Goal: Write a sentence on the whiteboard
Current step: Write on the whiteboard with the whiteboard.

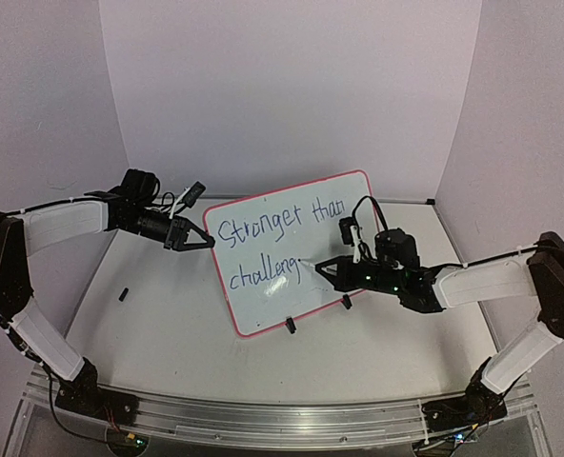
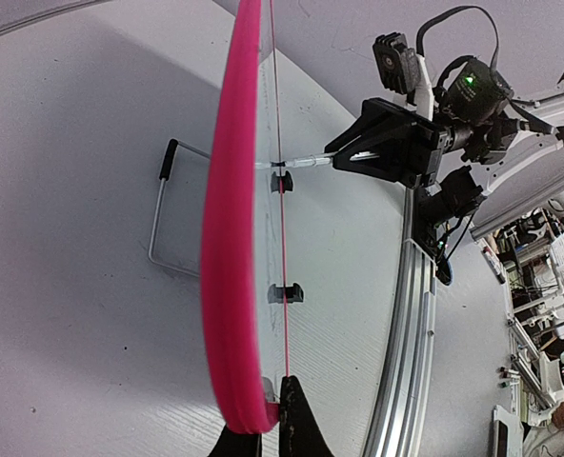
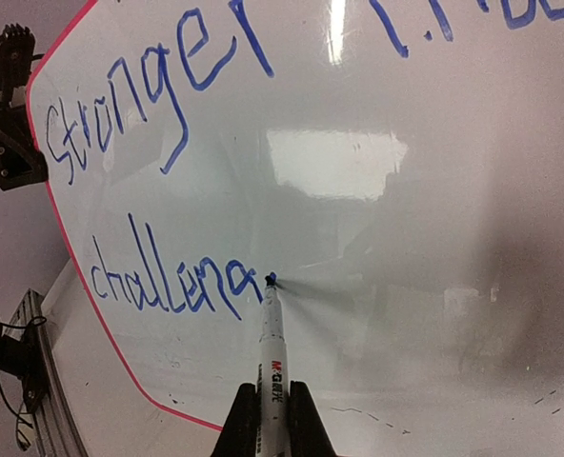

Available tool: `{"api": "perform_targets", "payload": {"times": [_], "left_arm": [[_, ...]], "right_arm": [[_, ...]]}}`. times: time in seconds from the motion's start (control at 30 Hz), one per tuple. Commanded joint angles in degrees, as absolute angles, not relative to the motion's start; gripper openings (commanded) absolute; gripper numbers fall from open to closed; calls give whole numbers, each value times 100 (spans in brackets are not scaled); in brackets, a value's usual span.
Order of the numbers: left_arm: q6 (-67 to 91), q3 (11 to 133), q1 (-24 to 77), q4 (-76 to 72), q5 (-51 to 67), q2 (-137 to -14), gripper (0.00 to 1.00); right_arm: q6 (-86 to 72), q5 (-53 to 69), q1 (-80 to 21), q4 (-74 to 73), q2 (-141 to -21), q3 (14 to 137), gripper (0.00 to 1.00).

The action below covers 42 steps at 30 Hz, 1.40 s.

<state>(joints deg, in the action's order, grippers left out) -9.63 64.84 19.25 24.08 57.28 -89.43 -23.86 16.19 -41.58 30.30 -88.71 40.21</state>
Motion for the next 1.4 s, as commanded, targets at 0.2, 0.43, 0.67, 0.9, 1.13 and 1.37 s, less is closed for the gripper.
{"api": "perform_targets", "payload": {"times": [0.2,0.43,0.67,0.9,1.13,1.37], "left_arm": [[-1353,6619,2127,2417,5494,-9093,0],[-1356,6618,2127,2417,5497,-9095,0],[-1356,6618,2127,2424,5494,-9104,0],[-1354,6618,2127,2426,5493,-9095,0],[-1362,6625,2127,2425,5495,-9103,0],[-1357,6627,2127,2428,5494,-9123,0]], "right_arm": [[-2411,1009,-4113,3114,-8574,3903,0],[-2311,1067,-4113,3117,-8622,4034,0],[-2202,1293,-4118,3127,-8859,4291,0],[-2230,1513,-4113,3121,-8988,4295,0],[-2386,1569,-4122,3136,-8841,4012,0],[-2492,1515,-4123,3129,-8661,3717,0]]}}
